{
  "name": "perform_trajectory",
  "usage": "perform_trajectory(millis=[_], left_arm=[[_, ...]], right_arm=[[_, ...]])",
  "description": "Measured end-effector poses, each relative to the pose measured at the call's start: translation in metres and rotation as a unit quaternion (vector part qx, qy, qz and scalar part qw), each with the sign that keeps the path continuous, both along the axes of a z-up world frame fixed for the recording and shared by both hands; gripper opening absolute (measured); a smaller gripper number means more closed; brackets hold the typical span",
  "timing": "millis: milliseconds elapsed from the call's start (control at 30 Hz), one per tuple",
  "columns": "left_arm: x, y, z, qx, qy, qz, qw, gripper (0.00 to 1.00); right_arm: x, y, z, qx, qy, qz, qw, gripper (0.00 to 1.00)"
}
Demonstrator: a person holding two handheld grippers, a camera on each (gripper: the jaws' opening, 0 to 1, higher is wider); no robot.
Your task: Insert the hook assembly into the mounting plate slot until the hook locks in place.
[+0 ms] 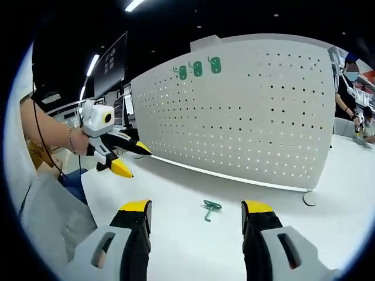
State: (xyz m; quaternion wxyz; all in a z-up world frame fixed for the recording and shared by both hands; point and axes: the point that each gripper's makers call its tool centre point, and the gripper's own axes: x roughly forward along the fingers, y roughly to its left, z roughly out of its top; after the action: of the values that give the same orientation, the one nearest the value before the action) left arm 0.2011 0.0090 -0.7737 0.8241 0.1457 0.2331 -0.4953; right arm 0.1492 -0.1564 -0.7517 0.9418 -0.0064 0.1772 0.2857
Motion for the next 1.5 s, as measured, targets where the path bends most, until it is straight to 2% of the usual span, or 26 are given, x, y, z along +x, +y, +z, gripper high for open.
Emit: perform_trajectory(millis=[233,367,633,1133,1500], left_arm=[[0.007,-0.013,-0.006,0.026,0.007,-0.027,0.9993,0.62],[0.010,-0.020,-0.013,0.052,0.006,-0.056,0.9970,0.62],[0.018,-0.035,-0.019,0.067,0.013,-0.083,0.9943,0.61],[0.030,-0.069,-0.034,0.105,0.017,-0.138,0.9847,0.60],[0.028,-0.092,-0.052,0.129,0.027,-0.171,0.9764,0.58]], right_arm=[[-0.001,-0.001,-0.001,-0.002,0.005,0.001,1.0000,0.60],[-0.001,-0.003,-0.003,-0.002,0.010,0.003,0.9999,0.60],[-0.004,0.000,-0.007,-0.013,0.017,0.017,0.9996,0.60],[-0.009,0.000,-0.012,-0.021,0.029,0.024,0.9991,0.60],[-0.009,-0.005,-0.014,-0.014,0.039,0.016,0.9990,0.60]])
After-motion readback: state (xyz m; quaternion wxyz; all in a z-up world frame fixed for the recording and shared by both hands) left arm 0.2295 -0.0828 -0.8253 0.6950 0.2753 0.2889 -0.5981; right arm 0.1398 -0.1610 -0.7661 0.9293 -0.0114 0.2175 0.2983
